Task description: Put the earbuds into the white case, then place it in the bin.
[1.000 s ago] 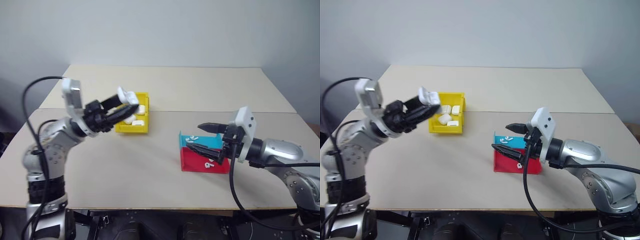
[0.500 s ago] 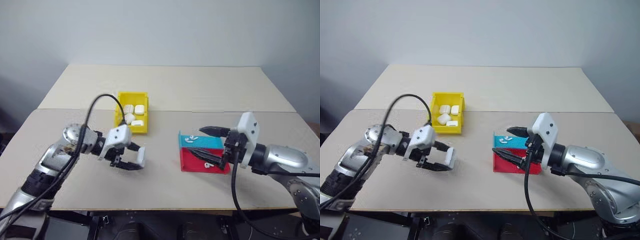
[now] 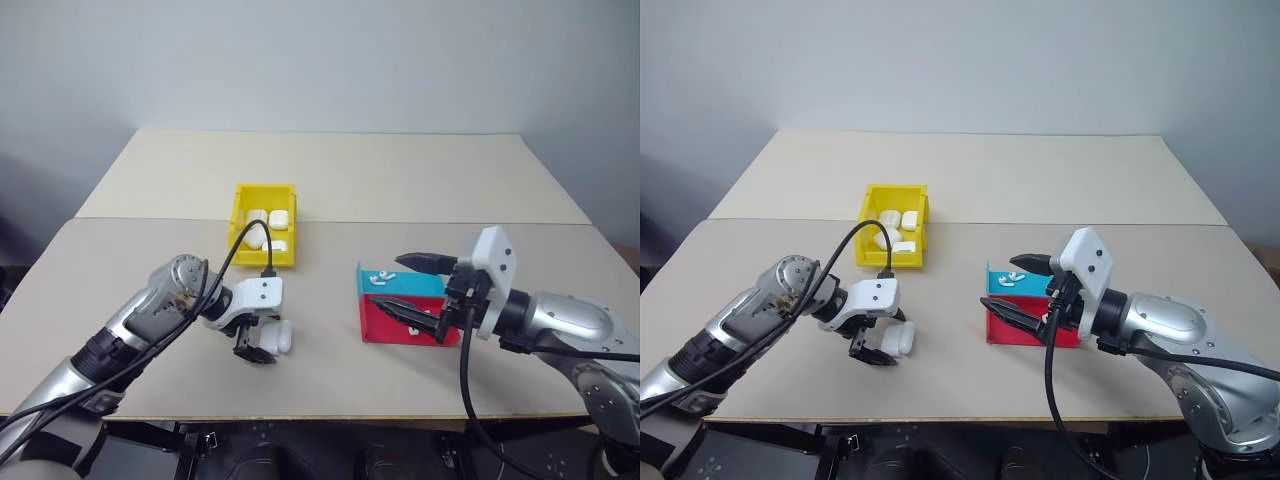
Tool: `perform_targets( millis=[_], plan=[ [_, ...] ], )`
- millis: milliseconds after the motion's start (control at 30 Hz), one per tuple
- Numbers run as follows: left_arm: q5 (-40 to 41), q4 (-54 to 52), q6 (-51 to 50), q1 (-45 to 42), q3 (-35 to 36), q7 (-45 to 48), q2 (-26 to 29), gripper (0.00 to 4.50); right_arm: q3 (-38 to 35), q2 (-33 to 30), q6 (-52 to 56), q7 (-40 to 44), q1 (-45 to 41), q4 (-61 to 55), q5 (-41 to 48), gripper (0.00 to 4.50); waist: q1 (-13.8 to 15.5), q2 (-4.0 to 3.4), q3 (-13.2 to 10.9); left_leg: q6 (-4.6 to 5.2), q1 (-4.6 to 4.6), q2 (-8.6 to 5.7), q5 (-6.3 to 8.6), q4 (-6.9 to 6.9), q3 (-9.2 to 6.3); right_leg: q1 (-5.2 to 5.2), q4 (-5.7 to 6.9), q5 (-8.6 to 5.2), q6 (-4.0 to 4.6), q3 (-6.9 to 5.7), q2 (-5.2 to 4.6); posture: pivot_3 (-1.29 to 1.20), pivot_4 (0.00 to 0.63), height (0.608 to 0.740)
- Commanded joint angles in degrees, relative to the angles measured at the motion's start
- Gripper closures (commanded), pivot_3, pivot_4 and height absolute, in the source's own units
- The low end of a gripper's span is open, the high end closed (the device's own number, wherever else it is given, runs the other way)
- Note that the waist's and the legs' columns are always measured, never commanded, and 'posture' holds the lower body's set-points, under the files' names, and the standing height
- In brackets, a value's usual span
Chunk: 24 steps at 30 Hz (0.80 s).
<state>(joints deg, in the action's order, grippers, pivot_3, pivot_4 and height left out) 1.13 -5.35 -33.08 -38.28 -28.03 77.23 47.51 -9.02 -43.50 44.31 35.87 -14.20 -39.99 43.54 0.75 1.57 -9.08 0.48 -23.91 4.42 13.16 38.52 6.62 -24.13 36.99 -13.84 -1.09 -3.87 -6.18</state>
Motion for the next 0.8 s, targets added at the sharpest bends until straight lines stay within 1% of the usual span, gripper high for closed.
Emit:
perform_targets(
  millis=[33,167,267,400,500,533,600,667,800],
  plan=[
    [-0.2,-1.8,-0.7,-0.9,0.7,1.7,1.7,0.02,-0.8,0.1,-0.9,-0.5,-0.1,-1.6,0.6,0.00,0.0,0.00,0.0,0.00,0.00,0.00,0.00,0.00,0.00,0.00,0.00,0.00,0.00,0.00,0.00,0.00,0.150,0.740],
    [0.0,-4.4,-2.8,-2.2,1.2,4.8,4.8,0.02,-0.9,0.3,-0.9,-0.3,-0.1,-1.5,0.9,0.00,-0.2,0.00,0.0,0.02,-0.04,0.01,0.01,-0.01,0.01,-0.06,-0.02,0.00,0.00,0.02,0.01,0.00,0.150,0.740],
    [-1.6,-6.2,-4.8,-5.0,-0.8,7.8,7.2,0.02,-0.4,0.6,-0.9,-0.4,-0.4,-1.2,0.9,0.00,0.0,0.00,0.0,0.02,-0.07,0.02,0.01,0.01,-0.01,-0.06,-0.01,0.00,0.00,0.00,0.02,0.00,0.150,0.740],
    [-4.1,-6.4,-9.2,-9.3,-4.1,9.0,6.4,0.02,0.5,1.1,-1.2,-0.2,-0.7,-0.8,0.6,0.00,0.4,0.00,0.0,0.06,-0.10,0.02,0.04,0.12,-0.02,-0.01,-0.01,-0.01,-0.02,-0.01,0.02,0.00,0.150,0.740],
    [-4.4,-6.9,-11.2,-10.4,-5.3,9.1,5.6,0.02,0.7,1.3,-1.2,-0.3,-0.9,-0.8,0.6,0.00,0.3,0.00,0.0,0.08,-0.14,0.01,0.05,0.15,-0.02,-0.05,-0.01,-0.01,-0.02,0.00,0.02,0.00,0.150,0.740],
    [-5.4,-7.5,-12.8,-11.3,-6.8,9.7,5.7,0.02,0.6,1.3,-1.2,-0.3,-0.7,-0.9,0.7,0.00,0.2,0.00,0.0,0.08,-0.16,0.02,0.05,0.15,-0.02,-0.07,-0.01,-0.02,-0.02,-0.01,0.02,0.00,0.150,0.740],
    [-5.7,-8.8,-12.8,-11.0,-7.3,9.3,5.4,0.02,0.3,1.3,-0.9,-0.3,-0.4,-1.2,1.1,0.00,0.1,0.00,0.0,0.08,-0.20,0.02,0.05,0.17,-0.04,-0.10,-0.01,-0.01,-0.02,-0.01,0.03,0.00,0.150,0.740],
    [-6.6,-9.1,-14.8,-11.8,-9.5,10.3,5.3,0.02,0.1,1.2,-0.8,-0.4,-0.2,-1.4,1.3,0.00,0.1,0.00,0.0,0.08,-0.19,0.02,0.05,0.18,-0.04,-0.09,-0.01,-0.01,-0.02,-0.01,0.04,0.00,0.150,0.740],
    [-7.8,-9.3,-16.7,-12.2,-11.4,8.9,3.6,0.02,-0.1,1.2,-0.8,-0.6,0.0,-1.7,1.4,0.00,0.1,0.00,0.0,0.08,-0.18,0.02,0.05,0.21,-0.05,-0.06,0.02,-0.02,-0.03,-0.01,0.04,0.00,0.150,0.740]
  ],
)
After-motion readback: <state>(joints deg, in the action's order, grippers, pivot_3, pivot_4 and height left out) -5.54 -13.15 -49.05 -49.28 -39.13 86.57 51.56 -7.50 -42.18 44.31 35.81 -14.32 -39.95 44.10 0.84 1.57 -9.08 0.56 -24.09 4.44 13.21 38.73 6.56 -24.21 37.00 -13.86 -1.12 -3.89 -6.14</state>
